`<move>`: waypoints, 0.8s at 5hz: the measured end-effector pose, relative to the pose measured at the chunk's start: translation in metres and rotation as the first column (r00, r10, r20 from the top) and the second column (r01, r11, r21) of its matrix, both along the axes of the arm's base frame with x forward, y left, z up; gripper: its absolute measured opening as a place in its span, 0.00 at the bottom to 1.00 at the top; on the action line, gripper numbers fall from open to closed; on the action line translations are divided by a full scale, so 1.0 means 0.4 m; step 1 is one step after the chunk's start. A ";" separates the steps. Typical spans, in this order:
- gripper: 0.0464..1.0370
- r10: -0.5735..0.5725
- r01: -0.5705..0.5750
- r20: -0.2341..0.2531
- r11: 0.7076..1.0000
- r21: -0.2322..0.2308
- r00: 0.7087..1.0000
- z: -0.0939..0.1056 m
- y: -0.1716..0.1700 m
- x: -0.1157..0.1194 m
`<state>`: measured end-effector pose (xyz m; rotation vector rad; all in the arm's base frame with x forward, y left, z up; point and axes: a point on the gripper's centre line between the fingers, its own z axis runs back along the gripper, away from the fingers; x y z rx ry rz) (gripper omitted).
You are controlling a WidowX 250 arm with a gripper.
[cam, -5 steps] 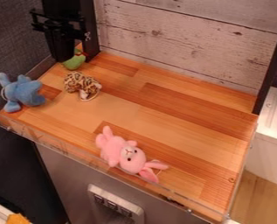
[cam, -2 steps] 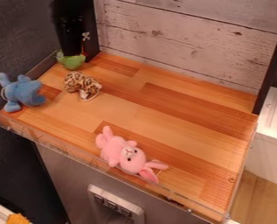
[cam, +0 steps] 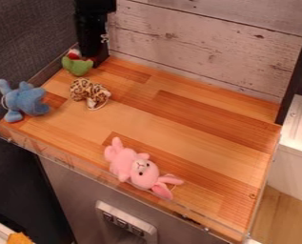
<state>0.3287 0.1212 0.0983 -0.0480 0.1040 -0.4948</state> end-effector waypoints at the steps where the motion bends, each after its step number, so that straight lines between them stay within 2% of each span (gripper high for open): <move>1: 0.47 0.129 -0.129 0.020 0.992 0.008 0.991 -0.026 0.003 0.016; 2: 0.79 0.238 -0.238 0.010 0.971 0.014 0.971 -0.075 0.005 0.020; 3: 0.97 0.290 -0.290 0.006 0.957 0.018 0.957 -0.128 0.016 0.017; 4: 0.97 0.285 -0.286 0.039 0.958 0.021 0.958 -0.159 0.027 0.023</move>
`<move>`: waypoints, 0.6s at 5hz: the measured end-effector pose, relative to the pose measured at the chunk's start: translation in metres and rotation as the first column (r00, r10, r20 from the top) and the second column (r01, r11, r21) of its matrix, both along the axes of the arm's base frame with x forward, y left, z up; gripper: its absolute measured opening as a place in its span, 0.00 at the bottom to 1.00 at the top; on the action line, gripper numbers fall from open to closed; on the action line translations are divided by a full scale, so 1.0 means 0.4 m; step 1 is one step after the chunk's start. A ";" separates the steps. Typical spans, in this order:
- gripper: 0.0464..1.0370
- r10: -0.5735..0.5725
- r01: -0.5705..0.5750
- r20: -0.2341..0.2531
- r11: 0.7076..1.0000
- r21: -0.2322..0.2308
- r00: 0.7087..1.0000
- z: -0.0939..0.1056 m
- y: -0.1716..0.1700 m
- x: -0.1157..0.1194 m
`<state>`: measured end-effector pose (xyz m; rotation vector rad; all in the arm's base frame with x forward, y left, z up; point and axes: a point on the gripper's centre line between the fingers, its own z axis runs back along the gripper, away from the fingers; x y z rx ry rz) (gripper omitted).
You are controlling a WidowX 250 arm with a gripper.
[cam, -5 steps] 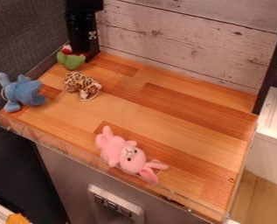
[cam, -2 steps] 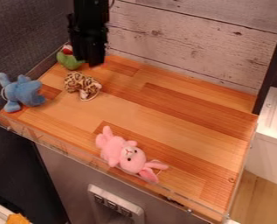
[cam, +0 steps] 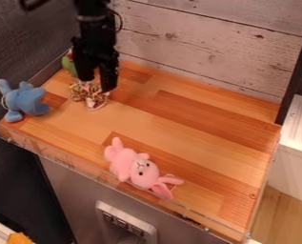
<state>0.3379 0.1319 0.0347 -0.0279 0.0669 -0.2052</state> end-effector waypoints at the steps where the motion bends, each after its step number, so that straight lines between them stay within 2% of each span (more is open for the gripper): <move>1: 0.96 -0.066 0.066 -0.032 0.998 -0.020 0.997 -0.052 -0.008 -0.020; 2: 0.90 -0.148 0.147 -0.015 0.989 -0.016 0.989 -0.062 -0.004 -0.010; 3: 0.62 -0.202 0.202 -0.003 0.979 -0.014 0.979 -0.064 -0.003 -0.005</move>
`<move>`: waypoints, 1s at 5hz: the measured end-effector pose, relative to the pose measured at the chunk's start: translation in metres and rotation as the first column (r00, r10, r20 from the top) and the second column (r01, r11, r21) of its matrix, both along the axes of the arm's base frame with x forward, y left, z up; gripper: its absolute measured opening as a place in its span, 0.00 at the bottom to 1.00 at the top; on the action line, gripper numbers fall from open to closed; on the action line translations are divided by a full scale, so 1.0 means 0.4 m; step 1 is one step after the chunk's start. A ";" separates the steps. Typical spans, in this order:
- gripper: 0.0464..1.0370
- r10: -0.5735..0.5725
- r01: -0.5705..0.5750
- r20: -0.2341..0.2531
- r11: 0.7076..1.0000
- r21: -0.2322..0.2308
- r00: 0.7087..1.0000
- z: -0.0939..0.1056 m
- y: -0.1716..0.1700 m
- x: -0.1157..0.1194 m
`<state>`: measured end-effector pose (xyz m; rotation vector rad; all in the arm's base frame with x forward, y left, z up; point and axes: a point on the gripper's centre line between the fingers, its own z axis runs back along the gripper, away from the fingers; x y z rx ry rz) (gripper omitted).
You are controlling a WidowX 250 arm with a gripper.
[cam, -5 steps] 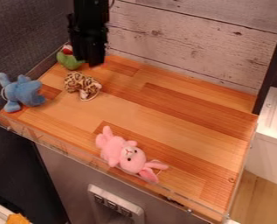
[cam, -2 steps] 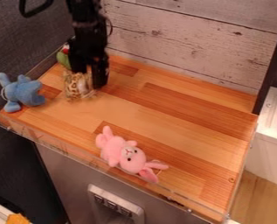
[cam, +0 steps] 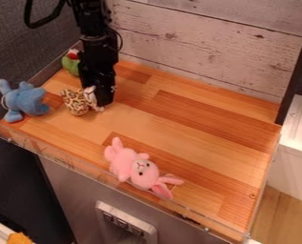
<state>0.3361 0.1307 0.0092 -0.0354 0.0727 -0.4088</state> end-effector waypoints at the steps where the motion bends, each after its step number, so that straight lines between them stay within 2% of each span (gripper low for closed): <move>1: 0.41 -0.012 0.012 0.003 1.000 -0.003 1.000 -0.003 -0.005 0.003; 2: 0.30 0.017 -0.017 0.009 1.000 0.000 1.000 -0.003 -0.008 0.009; 4: 0.23 0.117 -0.117 0.009 0.993 -0.001 0.993 -0.003 -0.005 0.029; 5: 0.23 0.133 -0.133 0.004 0.991 -0.001 0.991 -0.003 -0.001 0.041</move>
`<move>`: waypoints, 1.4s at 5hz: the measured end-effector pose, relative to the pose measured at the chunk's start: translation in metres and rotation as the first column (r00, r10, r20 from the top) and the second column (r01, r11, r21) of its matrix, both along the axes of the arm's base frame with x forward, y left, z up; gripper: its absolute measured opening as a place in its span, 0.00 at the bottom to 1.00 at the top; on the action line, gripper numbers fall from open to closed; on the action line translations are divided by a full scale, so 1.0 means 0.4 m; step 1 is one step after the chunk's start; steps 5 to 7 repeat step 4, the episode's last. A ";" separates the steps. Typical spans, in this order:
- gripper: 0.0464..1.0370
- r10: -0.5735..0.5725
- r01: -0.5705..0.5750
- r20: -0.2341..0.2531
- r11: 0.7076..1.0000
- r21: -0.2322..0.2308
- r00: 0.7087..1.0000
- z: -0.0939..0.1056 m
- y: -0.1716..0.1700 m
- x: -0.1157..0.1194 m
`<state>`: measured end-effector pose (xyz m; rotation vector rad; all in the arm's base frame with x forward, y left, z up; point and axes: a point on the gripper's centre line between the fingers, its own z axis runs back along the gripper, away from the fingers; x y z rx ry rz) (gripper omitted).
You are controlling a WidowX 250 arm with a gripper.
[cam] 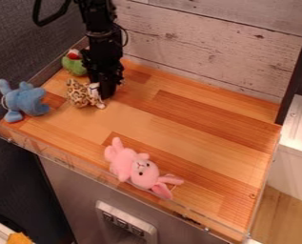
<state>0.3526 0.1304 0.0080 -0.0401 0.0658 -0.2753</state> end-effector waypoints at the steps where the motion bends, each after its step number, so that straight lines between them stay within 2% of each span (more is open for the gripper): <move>1: 0.23 -0.006 0.006 -0.003 1.000 -0.002 1.000 0.001 0.005 0.009; 2: 0.23 0.080 -0.081 -0.042 0.997 -0.010 0.996 0.012 0.009 -0.001; 3: 0.23 0.264 -0.266 -0.090 0.964 -0.004 0.960 0.058 0.031 -0.005; 4: 0.23 0.419 -0.421 -0.091 0.907 0.001 0.903 0.156 0.047 0.006; 7: 0.23 0.419 -0.421 -0.091 0.907 0.001 0.903 0.156 0.047 0.006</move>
